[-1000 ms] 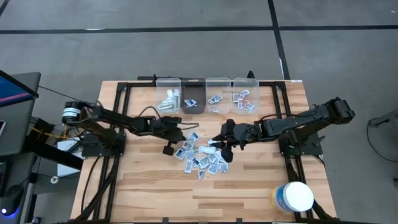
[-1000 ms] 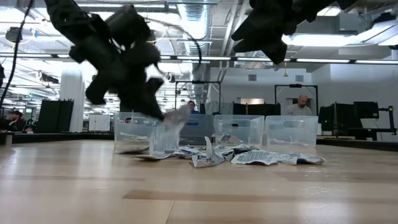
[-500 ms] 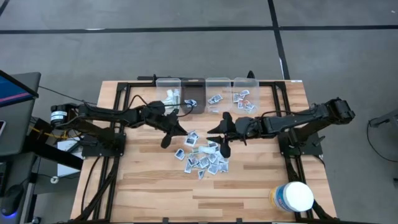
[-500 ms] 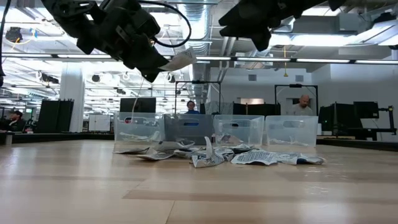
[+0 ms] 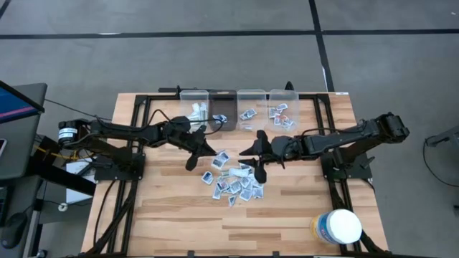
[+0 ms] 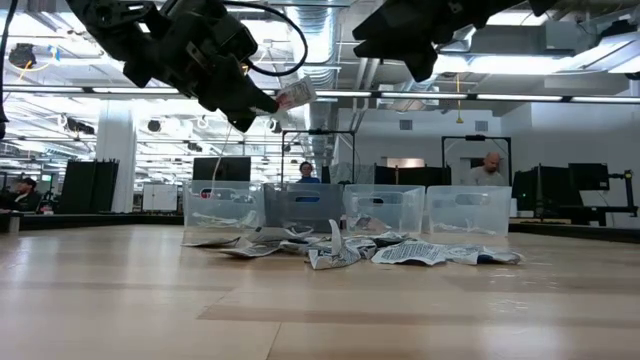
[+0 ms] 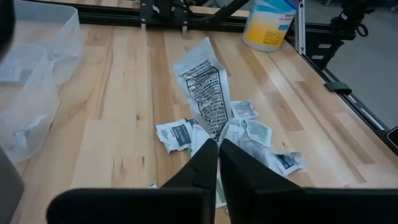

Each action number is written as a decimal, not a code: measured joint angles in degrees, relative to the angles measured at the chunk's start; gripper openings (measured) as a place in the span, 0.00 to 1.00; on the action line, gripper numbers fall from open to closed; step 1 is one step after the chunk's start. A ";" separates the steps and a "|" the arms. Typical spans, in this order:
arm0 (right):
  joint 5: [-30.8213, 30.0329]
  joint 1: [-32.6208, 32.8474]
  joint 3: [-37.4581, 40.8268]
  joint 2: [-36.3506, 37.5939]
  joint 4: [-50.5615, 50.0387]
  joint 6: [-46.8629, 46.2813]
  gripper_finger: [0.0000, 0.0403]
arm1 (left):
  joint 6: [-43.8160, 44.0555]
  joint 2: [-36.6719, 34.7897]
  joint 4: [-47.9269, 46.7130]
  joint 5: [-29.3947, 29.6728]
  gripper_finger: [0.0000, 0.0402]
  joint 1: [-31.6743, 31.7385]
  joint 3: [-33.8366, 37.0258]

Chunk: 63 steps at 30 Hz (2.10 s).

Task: Pick & Place First Aid Supplies
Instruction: Put the ointment pack into the right transparent bin

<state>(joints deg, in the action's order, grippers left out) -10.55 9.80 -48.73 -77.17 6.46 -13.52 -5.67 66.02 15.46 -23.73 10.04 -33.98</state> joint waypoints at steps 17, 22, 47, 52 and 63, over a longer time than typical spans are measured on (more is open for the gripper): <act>0.15 0.73 0.00 0.00 -0.20 -1.52 0.31 | 1.20 0.02 0.23 -0.21 0.02 -0.14 0.00; 0.16 0.73 0.00 0.00 -0.21 -1.45 0.33 | 8.68 0.04 6.40 -9.91 0.02 -0.63 0.00; 1.47 -1.37 0.00 0.00 13.52 -0.01 0.48 | 35.09 0.04 25.56 -14.68 0.02 -3.77 -0.02; 2.13 -1.64 0.00 0.00 17.48 0.00 0.47 | 35.04 0.21 26.96 -11.70 0.02 -3.76 -0.02; 3.22 -2.82 0.00 0.00 20.85 -0.02 0.45 | 35.15 6.25 29.64 -10.78 0.03 -3.76 -5.31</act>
<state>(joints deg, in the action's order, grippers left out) -7.33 6.98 -48.73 -77.17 27.31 -13.54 29.47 72.26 45.10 -34.50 6.28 -39.28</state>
